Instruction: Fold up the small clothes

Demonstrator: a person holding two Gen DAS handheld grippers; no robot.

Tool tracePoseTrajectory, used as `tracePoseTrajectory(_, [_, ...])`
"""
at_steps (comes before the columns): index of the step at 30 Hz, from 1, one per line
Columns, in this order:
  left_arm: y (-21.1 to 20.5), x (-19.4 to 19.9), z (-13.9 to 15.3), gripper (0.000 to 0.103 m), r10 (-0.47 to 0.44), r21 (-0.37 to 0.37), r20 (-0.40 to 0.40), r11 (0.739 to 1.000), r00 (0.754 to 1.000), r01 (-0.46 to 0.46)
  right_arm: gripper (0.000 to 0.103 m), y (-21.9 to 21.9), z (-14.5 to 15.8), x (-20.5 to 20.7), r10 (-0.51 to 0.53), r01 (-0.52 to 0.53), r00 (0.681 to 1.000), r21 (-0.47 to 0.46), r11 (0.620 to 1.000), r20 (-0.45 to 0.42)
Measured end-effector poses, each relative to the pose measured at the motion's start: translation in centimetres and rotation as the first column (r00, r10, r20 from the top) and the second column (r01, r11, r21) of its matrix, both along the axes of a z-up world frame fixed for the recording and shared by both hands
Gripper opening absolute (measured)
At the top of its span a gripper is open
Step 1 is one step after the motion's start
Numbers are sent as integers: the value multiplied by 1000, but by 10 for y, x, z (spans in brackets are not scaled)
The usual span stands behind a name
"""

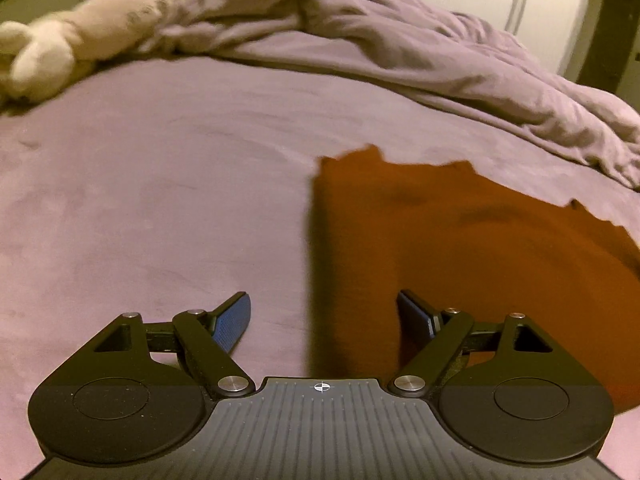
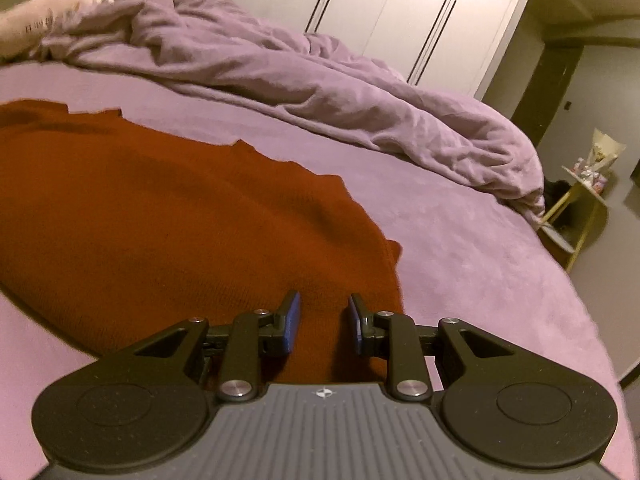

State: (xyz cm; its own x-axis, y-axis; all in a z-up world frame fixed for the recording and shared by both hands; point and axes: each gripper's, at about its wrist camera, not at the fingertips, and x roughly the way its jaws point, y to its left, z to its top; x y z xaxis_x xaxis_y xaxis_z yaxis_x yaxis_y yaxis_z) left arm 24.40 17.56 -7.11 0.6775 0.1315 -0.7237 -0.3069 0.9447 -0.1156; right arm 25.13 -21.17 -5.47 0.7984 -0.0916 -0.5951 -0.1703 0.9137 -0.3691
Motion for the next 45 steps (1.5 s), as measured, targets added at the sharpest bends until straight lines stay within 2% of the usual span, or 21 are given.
tracePoseTrajectory(1, [1,-5,3,86,-2,32,10,999,1000,2,24,3,3,-2,-14,14,1000,-21,1000,-3])
tracePoseTrajectory(2, [-1,-10,8,86,-11,95,18,995,1000,9,24,5,7,-4,-23,22,1000,-25,999,-10])
tracePoseTrajectory(4, [-9,-18,15,86,-46,216,27,976,999,39,24,7,18,-13,-18,19,1000,15,1000,-20])
tracePoseTrajectory(5, [-10,-21,18,86,-48,246,31,968,998,39,24,6,25,-20,-9,10,1000,61,998,-17])
tracePoseTrajectory(6, [-7,-24,20,86,-40,243,27,970,999,32,25,5,31,-26,-5,6,1000,101,995,-14])
tracePoseTrajectory(8, [11,-28,21,84,0,121,12,993,1000,-2,33,3,41,-38,-13,12,1000,160,987,2])
tracePoseTrajectory(9, [22,-30,20,83,25,27,4,999,1000,-25,36,3,45,-43,-15,13,1000,185,983,11])
tracePoseTrajectory(10, [34,-33,17,82,43,-90,-3,995,999,-43,39,3,49,-49,-16,12,1000,203,979,19])
tracePoseTrajectory(11, [45,-35,13,82,52,-210,-5,976,999,-52,40,2,51,-54,-19,12,999,222,975,28])
tracePoseTrajectory(13, [59,-36,4,81,48,-386,-9,921,999,-48,41,3,53,-61,-8,2,1000,258,966,21])
tracePoseTrajectory(15, [62,-33,-3,80,46,-476,-11,878,999,-45,41,6,49,-65,-5,2,1000,267,964,8])
tracePoseTrajectory(19, [55,-22,-9,77,13,-508,-3,861,1000,-13,41,12,42,-68,1,6,1000,277,961,-25])
tracePoseTrajectory(23, [57,-7,-22,75,-31,-614,7,789,999,29,41,13,41,-71,-1,10,999,292,956,-32])
tracePoseTrajectory(25, [57,0,-27,67,-16,-624,-5,782,1000,10,41,14,41,-71,1,8,1000,291,957,-31])
tracePoseTrajectory(26, [57,2,-28,54,-19,-633,-2,774,1000,13,41,15,41,-71,2,8,999,292,956,-34])
tracePoseTrajectory(29, [62,7,-33,36,-6,-657,-35,754,999,-18,41,18,41,-72,10,1,999,303,953,-34])
tracePoseTrajectory(31, [65,9,-35,31,-6,-674,-37,739,999,-21,41,21,41,-73,22,-12,999,306,952,-28])
tracePoseTrajectory(34, [63,9,-33,30,-19,-656,-17,755,1000,3,40,26,38,-71,39,-25,998,309,951,-39])
tracePoseTrajectory(36, [61,9,-35,35,-14,-647,-13,762,1000,2,40,31,36,-71,50,-33,998,309,950,-46])
tracePoseTrajectory(39, [61,11,-36,38,0,-657,-14,754,1000,-9,40,38,32,-71,64,-41,996,311,950,-62])
tracePoseTrajectory(45, [58,13,-27,26,-7,-628,-11,778,1000,-1,25,68,34,-62,133,-116,990,304,946,-38])
